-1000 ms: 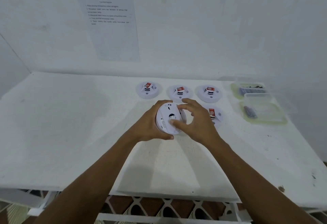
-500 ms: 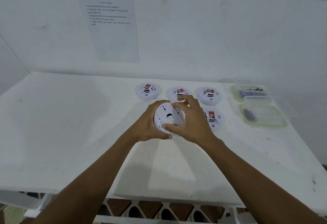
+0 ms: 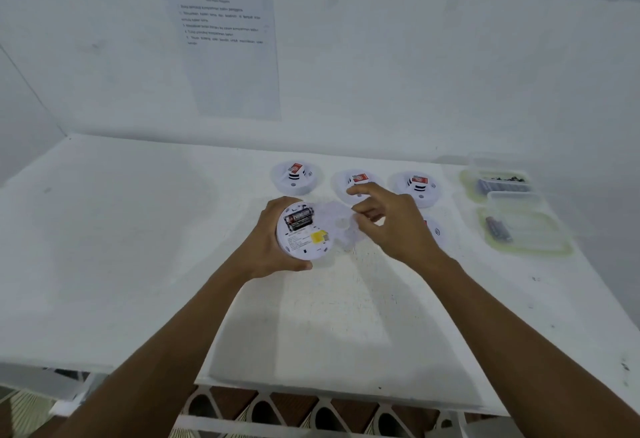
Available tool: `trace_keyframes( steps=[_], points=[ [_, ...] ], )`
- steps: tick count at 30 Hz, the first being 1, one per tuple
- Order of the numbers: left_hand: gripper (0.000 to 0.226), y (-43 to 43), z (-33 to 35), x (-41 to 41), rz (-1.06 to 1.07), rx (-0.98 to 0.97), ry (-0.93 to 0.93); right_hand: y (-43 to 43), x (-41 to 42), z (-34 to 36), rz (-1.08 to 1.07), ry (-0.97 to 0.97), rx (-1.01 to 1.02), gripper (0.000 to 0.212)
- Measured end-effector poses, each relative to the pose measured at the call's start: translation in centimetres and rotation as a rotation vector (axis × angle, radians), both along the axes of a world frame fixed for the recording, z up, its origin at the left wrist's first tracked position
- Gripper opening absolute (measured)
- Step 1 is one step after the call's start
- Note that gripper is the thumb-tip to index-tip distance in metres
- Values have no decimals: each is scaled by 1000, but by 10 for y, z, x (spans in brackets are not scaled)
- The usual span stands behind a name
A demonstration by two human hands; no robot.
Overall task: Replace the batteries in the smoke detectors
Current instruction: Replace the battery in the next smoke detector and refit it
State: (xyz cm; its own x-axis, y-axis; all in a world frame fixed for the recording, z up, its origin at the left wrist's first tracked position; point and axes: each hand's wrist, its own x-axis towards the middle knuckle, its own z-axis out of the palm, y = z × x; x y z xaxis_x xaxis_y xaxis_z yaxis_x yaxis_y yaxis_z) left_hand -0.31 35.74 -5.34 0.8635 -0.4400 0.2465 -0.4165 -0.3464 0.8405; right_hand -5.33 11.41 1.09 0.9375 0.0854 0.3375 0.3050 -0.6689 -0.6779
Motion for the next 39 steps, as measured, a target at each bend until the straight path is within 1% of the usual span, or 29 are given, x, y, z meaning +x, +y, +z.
trace_keyframes(
  steps=[2,5,8,13,16,18,20,22,25,28,31,34,39],
  points=[
    [100,13,-1,2,15,-8,-13,-9,7,-7,13,60,-73,35],
    [99,24,1,3,15,-3,-17,-11,18,-23,34,180,-233,41],
    [101,24,2,5,-13,3,-6,-1,26,-38,-1,207,-281,45],
    [103,14,3,7,-87,24,-16,7,27,-53,-82,203,-228,36],
    [104,4,5,9,-127,37,-39,15,24,-39,-104,148,-41,31],
    [104,-7,9,8,-166,38,-62,27,22,-22,-82,140,47,35],
    [102,-21,14,8,-202,45,-114,37,23,-9,-82,158,35,48],
    [102,-31,19,8,-213,65,-170,42,22,-2,-130,156,-23,59],
    [102,-39,19,12,-205,103,-215,44,19,2,-206,137,-85,66],
    [99,-45,18,14,-172,136,-181,46,16,5,-252,101,-118,71],
    [102,-51,22,14,-138,143,-166,49,14,10,-309,73,-118,69],
    [105,-54,25,15,-128,107,-178,52,14,14,-359,45,-126,63],
    [107,-57,29,11,-142,76,-161,55,14,13,-376,15,-129,56]
  ],
)
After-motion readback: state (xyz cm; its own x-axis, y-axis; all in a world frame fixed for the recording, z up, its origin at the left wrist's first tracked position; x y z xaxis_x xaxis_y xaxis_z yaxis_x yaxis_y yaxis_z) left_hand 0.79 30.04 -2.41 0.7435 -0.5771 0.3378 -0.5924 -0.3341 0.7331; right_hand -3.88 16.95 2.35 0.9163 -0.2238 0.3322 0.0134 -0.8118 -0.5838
